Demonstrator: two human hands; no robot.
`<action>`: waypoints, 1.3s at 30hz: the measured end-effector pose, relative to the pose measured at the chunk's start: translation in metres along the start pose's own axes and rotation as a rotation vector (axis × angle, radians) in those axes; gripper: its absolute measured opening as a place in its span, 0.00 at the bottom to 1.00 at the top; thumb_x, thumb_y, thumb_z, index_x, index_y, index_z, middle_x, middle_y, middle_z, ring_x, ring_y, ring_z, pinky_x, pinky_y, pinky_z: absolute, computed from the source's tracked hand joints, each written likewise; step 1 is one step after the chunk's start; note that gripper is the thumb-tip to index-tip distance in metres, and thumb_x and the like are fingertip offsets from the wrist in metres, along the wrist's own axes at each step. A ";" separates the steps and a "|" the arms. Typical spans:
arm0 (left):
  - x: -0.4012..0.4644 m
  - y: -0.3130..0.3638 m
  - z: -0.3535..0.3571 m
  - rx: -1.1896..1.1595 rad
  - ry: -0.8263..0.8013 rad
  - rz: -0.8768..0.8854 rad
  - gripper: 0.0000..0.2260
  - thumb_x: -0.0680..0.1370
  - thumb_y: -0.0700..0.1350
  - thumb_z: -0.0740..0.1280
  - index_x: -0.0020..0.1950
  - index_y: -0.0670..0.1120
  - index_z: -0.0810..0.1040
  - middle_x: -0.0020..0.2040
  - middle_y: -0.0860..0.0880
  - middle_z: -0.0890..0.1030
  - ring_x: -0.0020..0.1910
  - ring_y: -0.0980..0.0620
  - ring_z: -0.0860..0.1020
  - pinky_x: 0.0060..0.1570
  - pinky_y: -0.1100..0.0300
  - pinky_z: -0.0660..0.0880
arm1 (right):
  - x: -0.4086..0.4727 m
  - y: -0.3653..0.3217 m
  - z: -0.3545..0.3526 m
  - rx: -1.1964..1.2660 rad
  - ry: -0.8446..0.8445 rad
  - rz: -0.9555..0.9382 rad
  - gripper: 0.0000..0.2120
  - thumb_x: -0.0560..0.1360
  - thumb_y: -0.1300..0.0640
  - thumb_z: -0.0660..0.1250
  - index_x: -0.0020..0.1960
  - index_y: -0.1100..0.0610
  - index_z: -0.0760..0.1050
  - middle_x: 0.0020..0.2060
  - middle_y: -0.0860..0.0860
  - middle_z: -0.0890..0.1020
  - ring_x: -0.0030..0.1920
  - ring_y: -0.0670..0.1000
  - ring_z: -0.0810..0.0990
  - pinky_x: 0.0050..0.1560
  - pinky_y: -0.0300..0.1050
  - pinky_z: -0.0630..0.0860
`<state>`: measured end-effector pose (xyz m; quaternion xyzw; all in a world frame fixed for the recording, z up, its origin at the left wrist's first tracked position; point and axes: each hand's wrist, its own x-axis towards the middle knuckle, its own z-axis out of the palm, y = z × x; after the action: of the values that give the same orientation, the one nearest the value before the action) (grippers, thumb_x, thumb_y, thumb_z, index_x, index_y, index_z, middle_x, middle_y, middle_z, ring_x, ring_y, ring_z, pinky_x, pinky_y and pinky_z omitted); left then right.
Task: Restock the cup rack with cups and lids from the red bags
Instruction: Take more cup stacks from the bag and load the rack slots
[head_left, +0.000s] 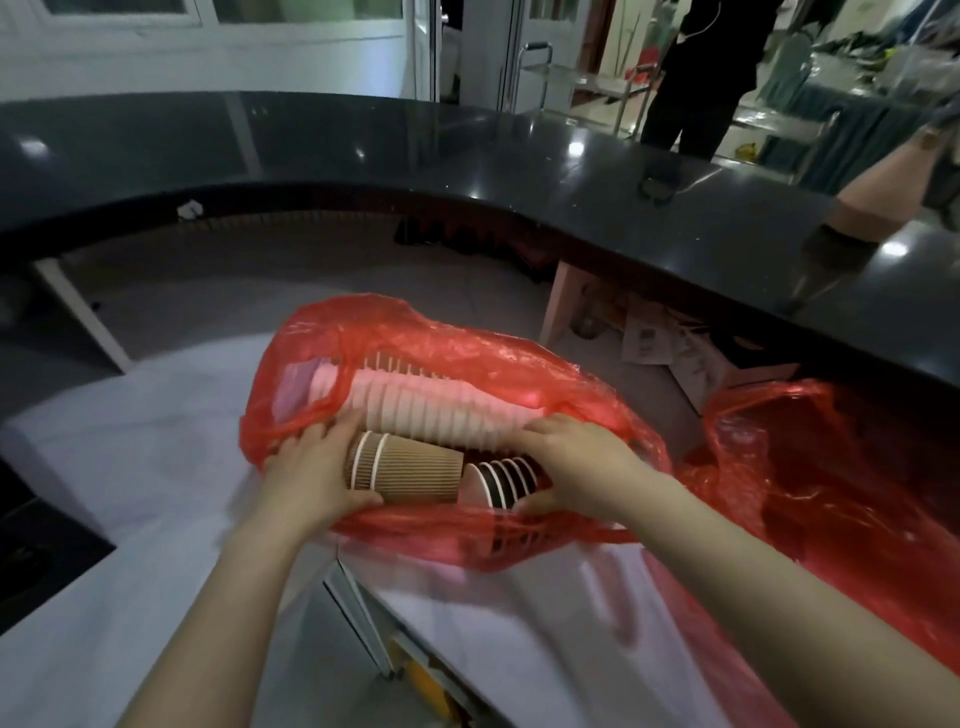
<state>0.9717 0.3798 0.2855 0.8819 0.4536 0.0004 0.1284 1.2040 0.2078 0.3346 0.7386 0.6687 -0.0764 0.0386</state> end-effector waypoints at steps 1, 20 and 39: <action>0.000 -0.003 -0.001 0.015 -0.007 -0.029 0.49 0.61 0.62 0.75 0.75 0.60 0.53 0.70 0.44 0.67 0.64 0.37 0.69 0.61 0.48 0.68 | -0.002 0.001 0.001 -0.012 -0.013 -0.003 0.37 0.65 0.38 0.73 0.71 0.41 0.63 0.61 0.46 0.75 0.60 0.53 0.72 0.54 0.49 0.73; -0.020 0.018 -0.029 -0.889 0.241 0.049 0.23 0.69 0.37 0.74 0.58 0.57 0.76 0.52 0.55 0.80 0.47 0.55 0.79 0.43 0.63 0.72 | -0.006 0.009 0.024 0.237 0.103 0.065 0.41 0.61 0.42 0.71 0.70 0.44 0.60 0.62 0.48 0.74 0.61 0.52 0.72 0.61 0.46 0.69; -0.081 0.006 -0.078 -1.592 0.479 0.009 0.12 0.69 0.38 0.68 0.49 0.52 0.81 0.47 0.50 0.83 0.41 0.52 0.82 0.34 0.59 0.79 | -0.001 0.003 -0.039 1.191 0.156 -0.013 0.38 0.57 0.53 0.81 0.65 0.47 0.71 0.55 0.45 0.82 0.56 0.44 0.80 0.60 0.47 0.76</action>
<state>0.9201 0.3289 0.3713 0.5054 0.3291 0.5093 0.6139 1.2088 0.2131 0.3731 0.6324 0.5161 -0.3838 -0.4316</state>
